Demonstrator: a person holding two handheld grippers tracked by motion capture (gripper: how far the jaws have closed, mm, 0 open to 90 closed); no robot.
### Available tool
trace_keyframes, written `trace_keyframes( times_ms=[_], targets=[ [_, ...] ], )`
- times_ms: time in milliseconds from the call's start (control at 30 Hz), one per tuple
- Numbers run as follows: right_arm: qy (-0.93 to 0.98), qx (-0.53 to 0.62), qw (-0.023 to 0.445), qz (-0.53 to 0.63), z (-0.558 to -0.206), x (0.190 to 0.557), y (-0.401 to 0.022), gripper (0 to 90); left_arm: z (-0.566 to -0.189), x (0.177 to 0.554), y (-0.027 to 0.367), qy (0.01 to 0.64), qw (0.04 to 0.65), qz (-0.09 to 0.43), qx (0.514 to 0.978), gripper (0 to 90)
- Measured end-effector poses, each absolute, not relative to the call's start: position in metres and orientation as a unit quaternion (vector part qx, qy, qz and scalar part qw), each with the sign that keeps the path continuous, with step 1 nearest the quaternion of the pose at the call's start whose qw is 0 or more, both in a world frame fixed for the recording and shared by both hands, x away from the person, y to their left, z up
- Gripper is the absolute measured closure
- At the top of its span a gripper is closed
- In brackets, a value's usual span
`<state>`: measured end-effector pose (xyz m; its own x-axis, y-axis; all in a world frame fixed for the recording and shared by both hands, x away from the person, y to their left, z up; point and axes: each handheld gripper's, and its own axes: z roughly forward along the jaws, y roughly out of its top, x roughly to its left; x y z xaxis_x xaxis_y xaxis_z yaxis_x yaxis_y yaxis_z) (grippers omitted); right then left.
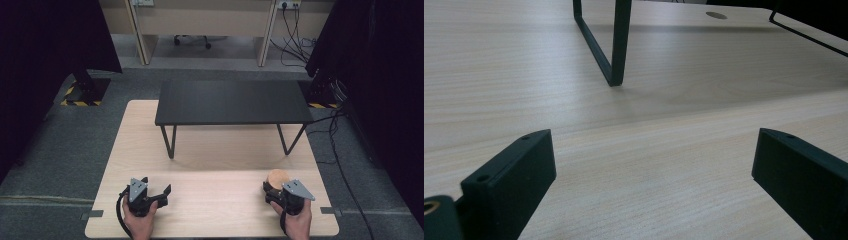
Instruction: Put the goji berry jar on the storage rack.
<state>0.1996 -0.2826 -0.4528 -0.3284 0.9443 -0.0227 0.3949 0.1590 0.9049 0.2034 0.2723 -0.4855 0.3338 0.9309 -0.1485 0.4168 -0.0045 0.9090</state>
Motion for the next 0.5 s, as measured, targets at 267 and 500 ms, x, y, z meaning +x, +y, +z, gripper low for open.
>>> trace_keyframes(
  times_ms=[267, 500],
  targets=[
    [0.682, 0.456, 0.331, 0.466, -0.418, 0.198, -0.271, 25.8, -0.485, 0.203, 0.272, 0.513, 0.485, 0.265, 0.657, 3.0],
    [0.688, 0.449, 0.328, 0.467, -0.398, 0.206, -0.262, 25.8, -0.485, 0.203, 0.272, 0.512, 0.484, 0.265, 0.658, 3.1]
  ],
)
